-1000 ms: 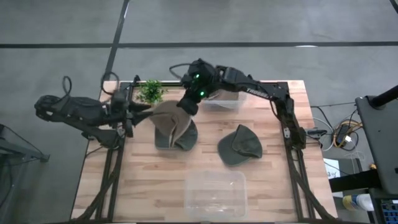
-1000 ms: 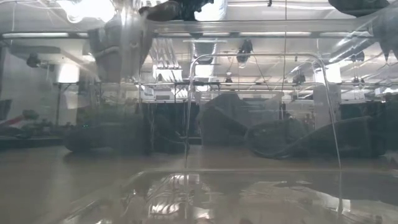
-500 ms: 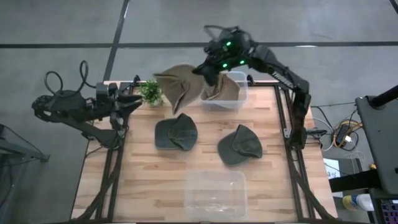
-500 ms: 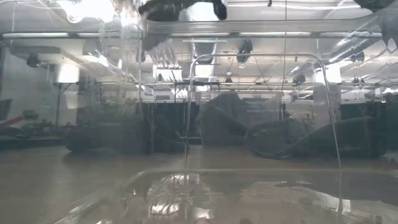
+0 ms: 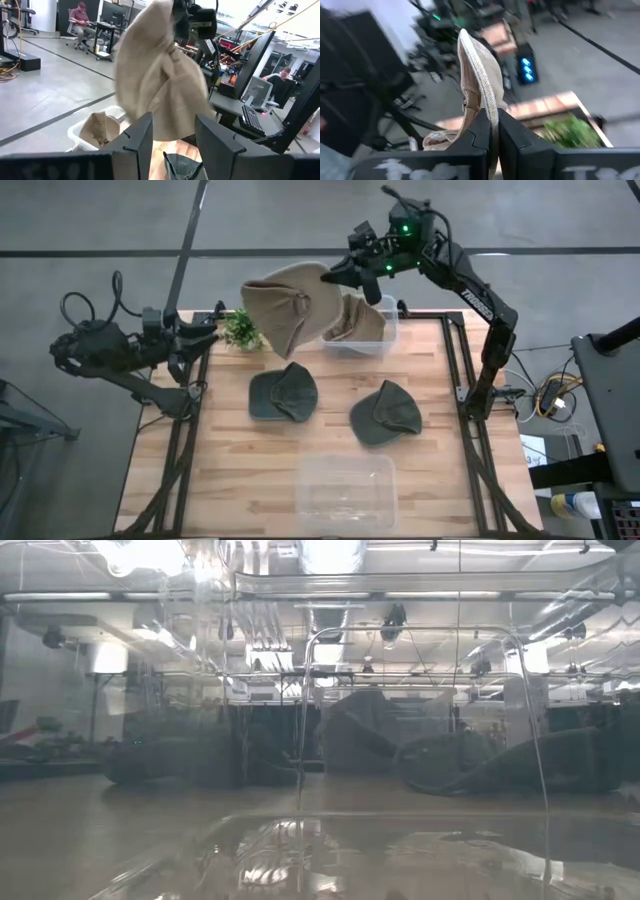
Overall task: Pick & Place hat
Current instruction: Put the brown cap into the top transparent bin, then put the left black cap into the bottom transparent bin
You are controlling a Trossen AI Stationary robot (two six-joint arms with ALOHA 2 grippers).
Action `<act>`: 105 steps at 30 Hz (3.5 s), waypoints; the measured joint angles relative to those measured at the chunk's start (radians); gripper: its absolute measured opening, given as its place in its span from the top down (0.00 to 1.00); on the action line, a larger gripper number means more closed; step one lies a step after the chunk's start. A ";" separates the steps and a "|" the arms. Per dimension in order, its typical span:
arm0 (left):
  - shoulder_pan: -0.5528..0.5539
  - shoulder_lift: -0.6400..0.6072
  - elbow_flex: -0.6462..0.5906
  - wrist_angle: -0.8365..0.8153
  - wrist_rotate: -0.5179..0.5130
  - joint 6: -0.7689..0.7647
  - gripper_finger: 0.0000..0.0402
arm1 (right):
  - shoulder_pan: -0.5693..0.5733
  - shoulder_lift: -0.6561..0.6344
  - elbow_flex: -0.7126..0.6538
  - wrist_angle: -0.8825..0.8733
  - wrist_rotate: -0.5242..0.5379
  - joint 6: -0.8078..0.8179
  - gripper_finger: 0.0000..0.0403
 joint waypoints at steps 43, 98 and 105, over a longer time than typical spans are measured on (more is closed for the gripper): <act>0.000 -0.003 0.000 0.041 -0.025 -0.003 0.66 | -0.278 -0.489 -1.218 0.849 0.143 0.607 0.97; 0.000 -0.002 -0.001 0.009 -0.025 -0.048 0.66 | -0.446 -0.651 -1.459 0.666 0.311 0.400 0.50; 0.000 0.014 -0.030 -0.083 -0.056 -0.079 0.66 | -0.431 -0.759 -1.459 0.729 0.305 0.446 0.50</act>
